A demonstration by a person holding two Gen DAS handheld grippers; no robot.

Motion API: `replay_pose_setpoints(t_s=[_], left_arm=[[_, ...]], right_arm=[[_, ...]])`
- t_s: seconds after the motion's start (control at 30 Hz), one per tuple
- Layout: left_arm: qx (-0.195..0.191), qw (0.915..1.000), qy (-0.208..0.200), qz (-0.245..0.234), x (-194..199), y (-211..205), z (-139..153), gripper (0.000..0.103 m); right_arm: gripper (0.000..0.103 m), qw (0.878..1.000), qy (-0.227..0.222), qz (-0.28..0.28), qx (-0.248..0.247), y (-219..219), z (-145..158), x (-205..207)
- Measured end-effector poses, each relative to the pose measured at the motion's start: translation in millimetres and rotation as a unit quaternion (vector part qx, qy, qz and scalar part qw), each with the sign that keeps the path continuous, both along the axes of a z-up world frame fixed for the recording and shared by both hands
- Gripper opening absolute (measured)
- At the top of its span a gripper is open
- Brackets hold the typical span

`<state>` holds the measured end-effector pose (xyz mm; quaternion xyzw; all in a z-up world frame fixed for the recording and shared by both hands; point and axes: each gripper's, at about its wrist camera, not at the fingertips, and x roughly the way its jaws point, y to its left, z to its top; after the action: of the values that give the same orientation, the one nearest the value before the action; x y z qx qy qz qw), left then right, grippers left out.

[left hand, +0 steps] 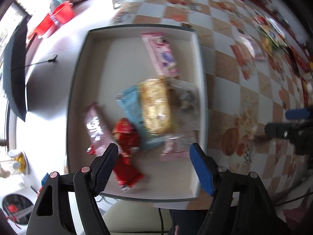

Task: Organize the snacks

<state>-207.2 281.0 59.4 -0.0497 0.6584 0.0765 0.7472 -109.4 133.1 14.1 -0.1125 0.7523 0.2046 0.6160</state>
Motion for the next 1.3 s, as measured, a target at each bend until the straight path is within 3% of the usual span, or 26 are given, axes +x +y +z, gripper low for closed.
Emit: replay_pose_setpoints(t_s=[0.13, 0.3, 0.4, 0.53, 0.6, 0.73, 0.8, 0.83, 0.9, 0.97, 1.0, 1.17, 1.3], left_arm=[[0.0, 0.9993, 0.004, -0.037, 9, -24, 0, 0.078], [0.0, 0.9979, 0.007, -0.064, 16, -43, 3, 0.079], [0.003, 0.997, 0.009, -0.077, 17, -51, 5, 0.079], [0.012, 0.9958, 0.017, -0.089, 14, -58, 8, 0.079], [0.016, 0.9954, 0.023, -0.092, 11, -60, 9, 0.079], [0.028, 0.9935, 0.033, -0.105, 6, -65, 11, 0.079], [0.029, 0.993, 0.038, -0.108, 5, -67, 10, 0.079], [0.03, 0.9927, 0.041, -0.11, 5, -68, 9, 0.079], [0.029, 0.9924, 0.044, -0.112, 7, -71, 8, 0.079], [0.027, 0.9925, 0.042, -0.112, 10, -75, 8, 0.079], [0.026, 0.9924, 0.041, -0.113, 13, -77, 8, 0.079], [0.022, 0.9912, 0.037, -0.126, 22, -91, 10, 0.079], [0.02, 0.9898, 0.037, -0.136, 24, -101, 9, 0.079]], right_arm=[[0.098, 0.996, 0.035, -0.071, -0.029, -59, -24, -15], [0.098, 0.975, 0.109, -0.19, -0.025, -113, -55, -34], [0.098, 0.947, 0.166, -0.274, 0.005, -134, -73, -42], [0.098, 0.895, 0.217, -0.386, 0.055, -145, -99, -45], [0.098, 0.884, 0.221, -0.407, 0.064, -141, -109, -44], [0.103, 0.884, 0.211, -0.414, 0.041, -133, -120, -42], [0.103, 0.898, 0.207, -0.387, 0.019, -124, -121, -39], [0.103, 0.912, 0.202, -0.358, 0.009, -117, -121, -40], [0.095, 0.93, 0.182, -0.318, -0.008, -112, -117, -42], [0.083, 0.94, 0.174, -0.293, -0.018, -109, -113, -43], [0.079, 0.942, 0.174, -0.287, -0.017, -110, -113, -44], [0.029, 0.939, 0.175, -0.295, -0.016, -148, -109, -43], [0.028, 0.941, 0.15, -0.3, -0.036, -181, -107, -38]])
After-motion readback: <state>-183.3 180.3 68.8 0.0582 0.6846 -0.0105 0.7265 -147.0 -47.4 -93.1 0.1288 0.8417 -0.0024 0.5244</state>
